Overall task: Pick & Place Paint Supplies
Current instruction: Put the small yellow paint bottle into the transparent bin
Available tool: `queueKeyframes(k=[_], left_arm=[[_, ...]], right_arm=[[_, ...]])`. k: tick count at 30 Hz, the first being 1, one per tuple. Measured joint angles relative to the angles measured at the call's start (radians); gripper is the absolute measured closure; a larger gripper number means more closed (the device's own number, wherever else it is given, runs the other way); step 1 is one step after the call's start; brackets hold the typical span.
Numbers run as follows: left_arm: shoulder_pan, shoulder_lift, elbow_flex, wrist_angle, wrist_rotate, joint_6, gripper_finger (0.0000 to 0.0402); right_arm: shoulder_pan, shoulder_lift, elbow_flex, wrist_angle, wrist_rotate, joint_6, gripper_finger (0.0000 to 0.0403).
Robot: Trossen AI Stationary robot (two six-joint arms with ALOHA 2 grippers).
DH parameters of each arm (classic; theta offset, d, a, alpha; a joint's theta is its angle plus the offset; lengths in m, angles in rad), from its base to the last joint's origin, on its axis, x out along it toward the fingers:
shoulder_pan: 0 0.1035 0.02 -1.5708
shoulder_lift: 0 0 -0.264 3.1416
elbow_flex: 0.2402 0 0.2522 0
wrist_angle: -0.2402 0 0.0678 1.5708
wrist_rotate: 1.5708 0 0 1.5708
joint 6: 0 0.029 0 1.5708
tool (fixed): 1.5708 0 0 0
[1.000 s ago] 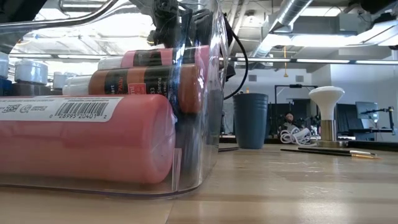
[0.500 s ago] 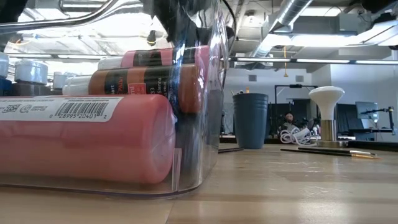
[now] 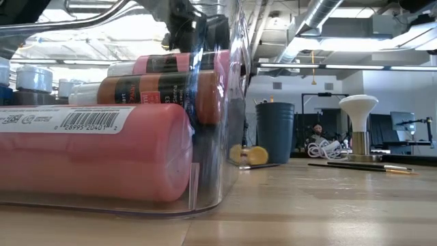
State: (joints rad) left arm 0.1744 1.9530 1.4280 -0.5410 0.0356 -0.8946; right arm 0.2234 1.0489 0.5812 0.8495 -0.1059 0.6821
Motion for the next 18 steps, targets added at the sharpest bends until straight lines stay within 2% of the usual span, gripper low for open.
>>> queueKeyframes(k=[3, 6, 15, 18], left_arm=[[-0.014, 0.022, -0.001, 0.001, -0.001, -0.004, 0.0206], [-0.033, 0.021, -0.001, 0.012, -0.051, -0.003, 0.0194], [-0.033, 0.015, -0.001, 0.044, -0.056, -0.001, 0.0199], [-0.050, 0.015, -0.001, 0.124, -0.043, 0.087, 0.0204]], right_arm=[[0.000, 0.000, 0.000, -0.001, 0.000, 0.000, 0.0148], [0.000, 0.000, 0.000, -0.005, -0.001, 0.000, 0.0148], [0.012, 0.000, 0.000, -0.042, -0.005, 0.023, 0.0148], [0.019, 0.000, 0.000, -0.043, -0.005, 0.020, 0.0148]])
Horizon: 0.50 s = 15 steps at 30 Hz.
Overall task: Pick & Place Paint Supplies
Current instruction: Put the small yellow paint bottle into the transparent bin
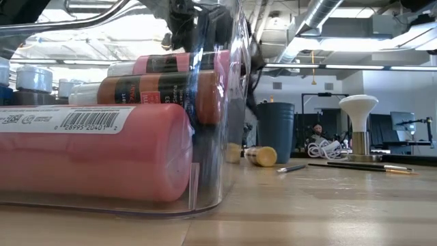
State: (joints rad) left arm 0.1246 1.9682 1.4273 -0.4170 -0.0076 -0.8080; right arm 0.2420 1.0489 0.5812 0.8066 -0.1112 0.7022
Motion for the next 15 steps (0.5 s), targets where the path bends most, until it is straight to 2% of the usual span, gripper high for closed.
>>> queueKeyframes(k=[3, 8, 11, 15], left_arm=[[-0.047, -0.010, 0.000, 0.058, 0.000, 0.149, 0.0215], [-0.101, -0.005, 0.001, 0.065, -0.081, 0.235, 0.0254], [-0.101, 0.019, 0.001, 0.062, -0.138, 0.256, 0.0301], [-0.073, 0.038, 0.002, 0.074, -0.131, 0.256, 0.0377]], right_arm=[[-0.001, 0.000, 0.000, -0.001, -0.003, -0.001, 0.0148], [-0.016, 0.000, 0.000, -0.001, -0.003, 0.006, 0.0148], [-0.016, 0.000, 0.000, -0.001, -0.002, 0.006, 0.0148], [-0.016, 0.000, 0.000, -0.017, -0.002, 0.016, 0.0148]])
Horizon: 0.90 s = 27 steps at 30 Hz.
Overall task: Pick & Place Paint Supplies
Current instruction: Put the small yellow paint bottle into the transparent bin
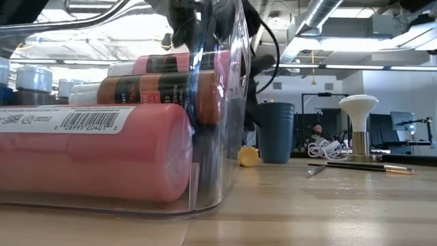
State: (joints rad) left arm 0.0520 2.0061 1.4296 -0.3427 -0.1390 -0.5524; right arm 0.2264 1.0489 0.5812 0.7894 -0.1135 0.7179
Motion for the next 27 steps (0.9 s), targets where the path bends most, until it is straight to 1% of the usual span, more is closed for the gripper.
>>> queueKeyframes(k=[2, 6, 16, 20, 24, 27], left_arm=[[0.019, 0.009, -0.002, -0.022, 0.029, -0.004, 0.0394], [0.040, 0.021, -0.003, -0.023, 0.039, -0.001, 0.0393], [0.041, 0.033, -0.003, -0.015, 0.032, 0.013, 0.0399], [0.021, 0.033, -0.002, 0.016, -0.020, 0.042, 0.0399], [0.013, 0.033, -0.002, 0.045, -0.022, 0.048, 0.0399], [0.005, 0.043, -0.002, 0.071, -0.042, 0.090, 0.0399]], right_arm=[[0.000, 0.000, 0.000, -0.007, 0.000, 0.007, 0.0148], [0.008, 0.000, 0.000, -0.015, -0.012, 0.009, 0.0148], [0.043, 0.000, 0.000, -0.028, -0.020, 0.007, 0.0148], [0.060, 0.000, 0.000, -0.028, -0.020, -0.008, 0.0148], [0.063, 0.000, 0.000, -0.027, -0.020, -0.009, 0.0148], [0.062, 0.000, 0.000, -0.027, -0.020, -0.002, 0.0148]])
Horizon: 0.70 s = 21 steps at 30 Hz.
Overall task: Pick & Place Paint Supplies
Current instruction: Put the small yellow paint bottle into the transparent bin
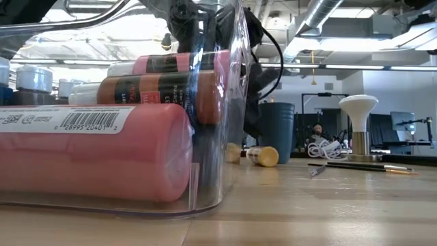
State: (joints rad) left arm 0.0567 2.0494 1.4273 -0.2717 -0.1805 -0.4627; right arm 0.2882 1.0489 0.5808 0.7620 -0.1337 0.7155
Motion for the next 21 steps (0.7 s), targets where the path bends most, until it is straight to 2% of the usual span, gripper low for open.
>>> queueKeyframes(k=[12, 21], left_arm=[[-0.018, 0.055, 0.005, 0.028, -0.009, 0.015, 0.0399], [-0.019, 0.018, -0.001, -0.101, -0.059, 0.011, 0.0400]], right_arm=[[0.013, 0.000, 0.000, -0.003, 0.000, 0.001, 0.0148], [0.007, 0.000, 0.000, -0.001, 0.000, 0.003, 0.0148]])
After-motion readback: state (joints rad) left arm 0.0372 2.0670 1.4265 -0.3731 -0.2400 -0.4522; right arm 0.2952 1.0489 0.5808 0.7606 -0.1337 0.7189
